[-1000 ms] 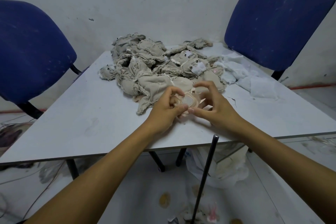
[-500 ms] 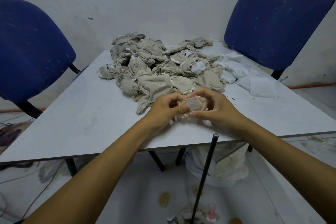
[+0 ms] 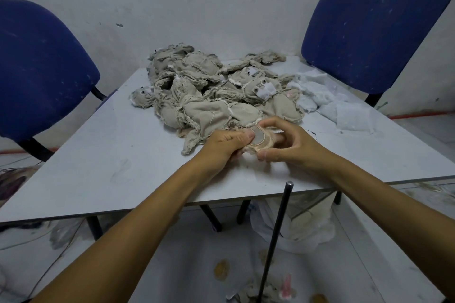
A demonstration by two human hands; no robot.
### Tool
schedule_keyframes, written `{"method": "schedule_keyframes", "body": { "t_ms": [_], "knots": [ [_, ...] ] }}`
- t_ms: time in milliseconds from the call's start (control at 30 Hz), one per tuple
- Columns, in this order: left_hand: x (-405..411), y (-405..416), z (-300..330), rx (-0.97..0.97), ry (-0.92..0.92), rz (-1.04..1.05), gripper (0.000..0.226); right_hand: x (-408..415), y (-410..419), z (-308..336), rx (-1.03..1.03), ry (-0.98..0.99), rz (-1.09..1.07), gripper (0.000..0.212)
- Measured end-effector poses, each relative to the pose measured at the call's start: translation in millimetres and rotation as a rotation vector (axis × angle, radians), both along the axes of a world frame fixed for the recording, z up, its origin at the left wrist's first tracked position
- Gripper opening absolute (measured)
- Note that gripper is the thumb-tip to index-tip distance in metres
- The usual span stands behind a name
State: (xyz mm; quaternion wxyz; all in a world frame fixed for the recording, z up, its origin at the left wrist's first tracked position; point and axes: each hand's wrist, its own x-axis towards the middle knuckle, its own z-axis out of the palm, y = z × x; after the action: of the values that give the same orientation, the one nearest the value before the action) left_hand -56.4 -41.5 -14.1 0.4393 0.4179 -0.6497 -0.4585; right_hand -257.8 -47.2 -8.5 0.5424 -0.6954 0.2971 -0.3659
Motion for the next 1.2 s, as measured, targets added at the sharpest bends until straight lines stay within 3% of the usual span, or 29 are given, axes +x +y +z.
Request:
{"method": "schedule_keyframes", "body": {
  "t_ms": [200, 333, 500, 633, 767, 833, 933, 1133, 1200],
  "knots": [
    [0, -1, -2, 0.008, -0.014, -0.061, 0.048, 4, -1, -2, -0.048, 0.015, -0.083, 0.022],
    [-3, 0, -4, -0.064, -0.029, -0.006, 0.022, 8, -5, -4, -0.108, 0.038, -0.186, 0.003],
    [6, -3, -1, -0.003, 0.025, -0.018, 0.002, 10, -9, -4, 0.009, -0.024, -0.22, 0.015],
    [9, -1, 5, 0.043, 0.0, -0.14, 0.013, 14, -11, -5, 0.081, -0.087, -0.172, 0.018],
    [6, 2, 7, 0.145, 0.183, -0.24, 0.033, 28, -9, -2, 0.261, -0.306, -0.117, 0.009],
    [0, 3, 9, 0.182, 0.292, -0.182, 0.019, 32, -9, -1, 0.289, -0.31, -0.142, 0.004],
    [-11, 1, 13, 0.193, 0.41, -0.081, 0.003, 31, -8, -1, 0.377, -0.346, -0.122, 0.021],
    [-18, -6, 12, 0.166, 0.43, 0.081, 0.027, 33, -3, -6, 0.453, -0.537, 0.001, 0.002],
    [-13, -8, 9, 0.169, 0.401, 0.082, 0.026, 29, -7, -7, 0.436, -0.492, -0.007, 0.018]
  ]
}}
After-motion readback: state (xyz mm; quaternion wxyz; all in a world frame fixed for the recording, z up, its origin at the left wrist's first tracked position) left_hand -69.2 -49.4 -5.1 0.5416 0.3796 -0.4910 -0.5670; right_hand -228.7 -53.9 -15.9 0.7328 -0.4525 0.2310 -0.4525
